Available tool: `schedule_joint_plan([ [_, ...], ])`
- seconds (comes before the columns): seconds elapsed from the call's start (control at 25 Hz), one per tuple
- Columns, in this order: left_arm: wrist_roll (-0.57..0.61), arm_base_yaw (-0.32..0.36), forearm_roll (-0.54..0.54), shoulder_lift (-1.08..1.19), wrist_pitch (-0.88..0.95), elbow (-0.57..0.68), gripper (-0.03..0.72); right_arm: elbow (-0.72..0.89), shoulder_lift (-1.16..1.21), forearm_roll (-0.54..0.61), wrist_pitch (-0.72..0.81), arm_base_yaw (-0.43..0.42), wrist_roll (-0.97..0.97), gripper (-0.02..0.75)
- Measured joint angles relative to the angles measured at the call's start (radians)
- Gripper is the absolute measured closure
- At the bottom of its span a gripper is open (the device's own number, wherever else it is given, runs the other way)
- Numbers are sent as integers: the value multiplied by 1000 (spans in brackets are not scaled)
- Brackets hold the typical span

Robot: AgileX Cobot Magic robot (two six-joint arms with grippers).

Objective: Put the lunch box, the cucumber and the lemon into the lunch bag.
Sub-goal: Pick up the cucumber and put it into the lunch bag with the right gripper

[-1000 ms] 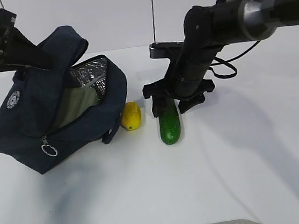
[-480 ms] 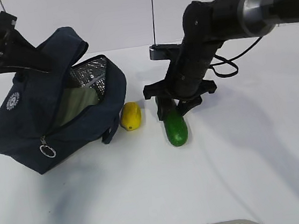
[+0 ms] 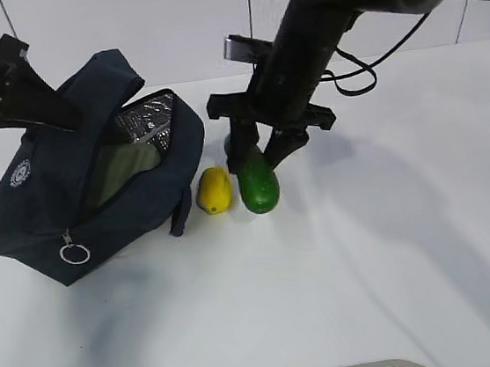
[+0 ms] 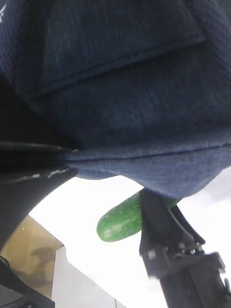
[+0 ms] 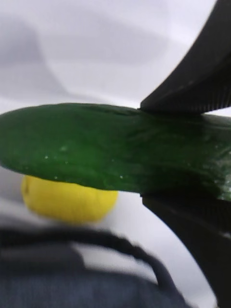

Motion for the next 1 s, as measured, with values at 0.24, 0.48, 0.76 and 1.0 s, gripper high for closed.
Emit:
schedule_joint_plan([
  [0.24, 0, 0, 2, 0, 0, 0, 694, -59, 0, 234, 47, 0, -50, 377],
  [0.48, 0, 0, 5, 0, -2, 0, 694, -68, 0, 398, 49, 0, -104, 377],
  [0.76, -2, 0, 9, 0, -16, 0, 694, -68, 0, 438, 49, 0, -126, 377],
  [1.0, -2, 0, 0, 0, -19, 0, 694, -68, 2, 518, -73, 2, -176, 378],
])
